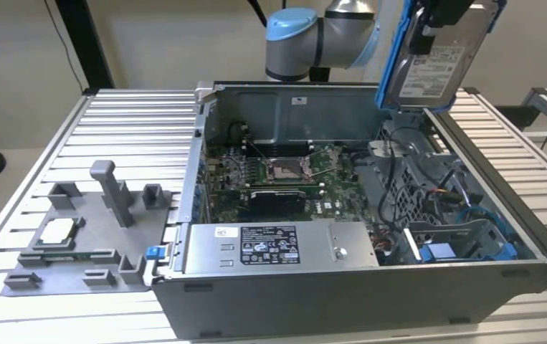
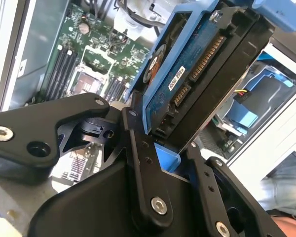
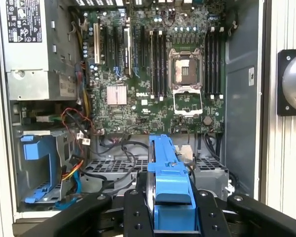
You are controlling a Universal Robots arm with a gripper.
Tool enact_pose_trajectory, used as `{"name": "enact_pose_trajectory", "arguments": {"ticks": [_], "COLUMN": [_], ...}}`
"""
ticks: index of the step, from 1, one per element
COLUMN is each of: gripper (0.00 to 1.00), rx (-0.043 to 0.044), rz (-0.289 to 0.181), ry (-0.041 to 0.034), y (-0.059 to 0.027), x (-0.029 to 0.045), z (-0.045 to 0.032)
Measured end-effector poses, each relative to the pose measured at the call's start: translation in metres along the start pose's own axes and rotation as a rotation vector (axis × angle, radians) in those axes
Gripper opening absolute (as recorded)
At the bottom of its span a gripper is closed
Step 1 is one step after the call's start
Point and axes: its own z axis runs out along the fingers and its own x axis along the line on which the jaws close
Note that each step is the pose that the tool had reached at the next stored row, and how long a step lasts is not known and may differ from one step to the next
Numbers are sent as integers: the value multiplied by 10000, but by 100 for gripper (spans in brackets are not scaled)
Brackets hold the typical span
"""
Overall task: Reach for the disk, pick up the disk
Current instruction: 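Pick up the disk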
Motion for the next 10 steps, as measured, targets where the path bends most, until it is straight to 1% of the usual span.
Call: {"name": "enact_pose_trajectory", "arguments": {"ticks": [10], "gripper": [0], "rx": [-10], "rz": [3], "ry": [0], "y": [-77], "x": [74], "z": [0]}}
